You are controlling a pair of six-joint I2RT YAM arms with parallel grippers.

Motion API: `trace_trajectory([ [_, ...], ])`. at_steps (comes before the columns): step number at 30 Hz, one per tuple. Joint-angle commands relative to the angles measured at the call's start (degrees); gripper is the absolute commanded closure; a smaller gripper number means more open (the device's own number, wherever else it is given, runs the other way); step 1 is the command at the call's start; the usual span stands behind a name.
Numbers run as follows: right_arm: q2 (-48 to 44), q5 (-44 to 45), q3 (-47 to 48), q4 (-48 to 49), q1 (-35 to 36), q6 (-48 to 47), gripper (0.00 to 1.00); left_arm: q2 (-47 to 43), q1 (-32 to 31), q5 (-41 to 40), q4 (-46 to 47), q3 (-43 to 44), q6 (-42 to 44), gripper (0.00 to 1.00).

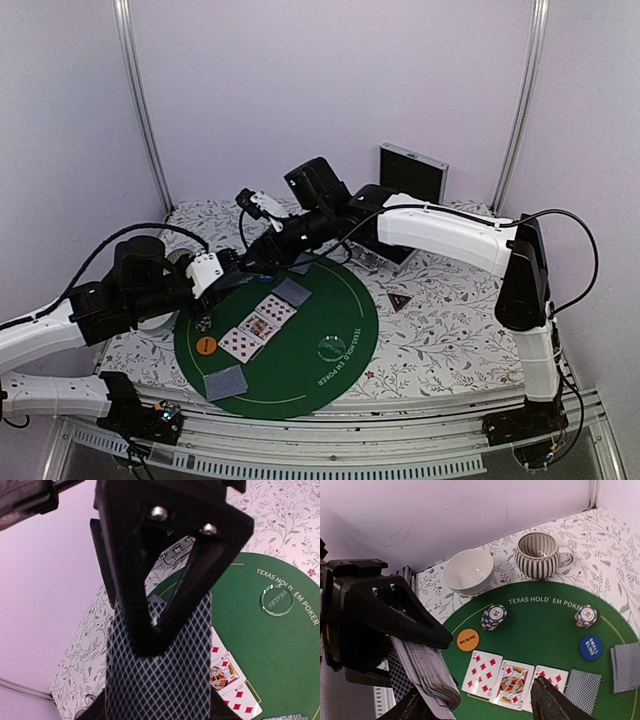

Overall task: Distribute texas hold em gaming equipment
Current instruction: Pick up the poker card from the face-down deck piles.

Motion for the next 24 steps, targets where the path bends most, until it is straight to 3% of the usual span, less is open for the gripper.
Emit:
trace_trajectory([
  [1,-2.07,-0.27,-1.01,-0.39,-1.43,-0.31,0.43,-0.52,-0.43,2.65,2.67,0.81,0.22,0.56],
  [6,-2.66,-4.59,-0.86,0.51,-1.45,-0.31,0.79,-0.64,-0.43,2.58,2.73,0.73,0.19,0.56],
  [9,-3.78,-4.02,-1.21,0.61,-1.42,-0.31,0.92,-0.73,-0.43,2.61,2.68,0.72,0.19,0.56],
  [16,-7.05,1.21,-3.86,0.52,-1.99,-2.53,0.98,-0.95,-0.39,2.55,2.67,0.63,0.22,0.56],
  [24,-10.56,-0.03,-6.23,1.10,-3.59,-1.99,0.98,-0.86,-0.41,2.53,2.71,0.63,0.23,0.56],
])
